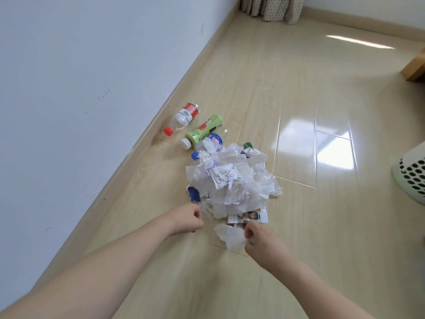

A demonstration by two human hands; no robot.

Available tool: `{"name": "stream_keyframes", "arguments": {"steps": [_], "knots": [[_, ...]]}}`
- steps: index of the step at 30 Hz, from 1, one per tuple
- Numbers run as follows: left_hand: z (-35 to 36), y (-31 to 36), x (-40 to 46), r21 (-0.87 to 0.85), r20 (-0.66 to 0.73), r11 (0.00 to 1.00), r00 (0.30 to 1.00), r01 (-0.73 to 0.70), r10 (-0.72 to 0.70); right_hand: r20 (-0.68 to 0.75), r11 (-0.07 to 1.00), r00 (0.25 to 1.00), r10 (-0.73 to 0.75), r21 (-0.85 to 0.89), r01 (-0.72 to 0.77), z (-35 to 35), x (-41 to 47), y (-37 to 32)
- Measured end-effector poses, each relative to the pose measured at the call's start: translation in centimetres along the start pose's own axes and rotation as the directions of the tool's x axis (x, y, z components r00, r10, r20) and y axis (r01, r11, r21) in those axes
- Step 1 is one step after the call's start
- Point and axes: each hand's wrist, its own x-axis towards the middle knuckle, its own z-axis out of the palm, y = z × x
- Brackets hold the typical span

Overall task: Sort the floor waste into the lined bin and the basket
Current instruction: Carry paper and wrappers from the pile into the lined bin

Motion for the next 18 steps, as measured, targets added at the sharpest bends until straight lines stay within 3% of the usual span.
{"name": "stream_keyframes", "arguments": {"steps": [4, 8, 12, 18], "knots": [[3.7, 2.4, 1.2, 0.274, -0.005, 0.951, 0.989, -0.144, 0.151, 0.013, 0.997, 0.997, 0.073, 0.025, -0.073, -1.1, -1.2, 2.2], [5.4, 4.1, 2.0, 0.543, -0.026, 0.817, 0.968, -0.196, 0.250, 0.012, 0.992, 0.992, 0.124, -0.018, -0.123, -1.0, -2.3, 3.4], [6.4, 4.3, 1.9, 0.465, -0.036, 0.851, 0.956, -0.243, 0.293, 0.000, 0.993, 0.994, 0.108, 0.046, -0.107, -0.4, -3.0, 3.6], [7.0, 3.1, 1.1, 0.332, 0.115, 0.890, 0.950, -0.313, 0.291, -0.012, 0.962, 0.995, 0.098, 0.256, -0.092, -0.7, -3.7, 3.7]]}}
